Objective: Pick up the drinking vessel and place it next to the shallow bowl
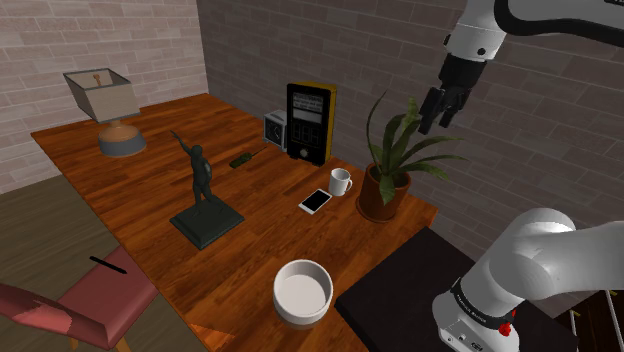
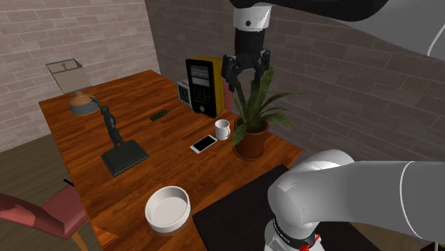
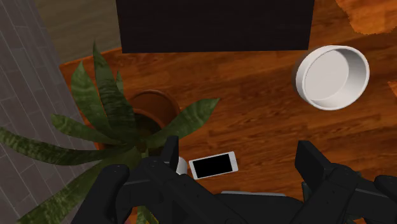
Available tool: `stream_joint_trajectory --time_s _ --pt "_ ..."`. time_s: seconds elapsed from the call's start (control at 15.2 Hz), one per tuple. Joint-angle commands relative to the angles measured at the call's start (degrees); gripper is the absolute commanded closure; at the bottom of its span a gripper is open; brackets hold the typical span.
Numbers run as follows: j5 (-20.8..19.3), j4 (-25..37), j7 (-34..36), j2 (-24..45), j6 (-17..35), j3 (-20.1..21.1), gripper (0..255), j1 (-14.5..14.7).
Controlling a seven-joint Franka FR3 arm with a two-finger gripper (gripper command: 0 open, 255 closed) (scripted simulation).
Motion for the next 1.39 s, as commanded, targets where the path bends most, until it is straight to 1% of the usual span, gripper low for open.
stream_joint_trajectory --time_s 0.0,0.33,0.66,0.99,1.32 --pt "0.0 0.0 0.0 0.0 0.0 0.0 0 0.0" --pt "-0.7 -3.7 -0.4 6.0 9.3 -0.5 0 -0.4" --pt "-1.4 -5.4 -0.8 13.8 18.4 -1.0 0 -0.8" --pt "-2.0 -5.1 -1.0 22.9 26.9 -1.6 0 -1.2" --pt "-2.4 -2.9 -1.3 33.0 34.5 -2.1 0 -1.6"
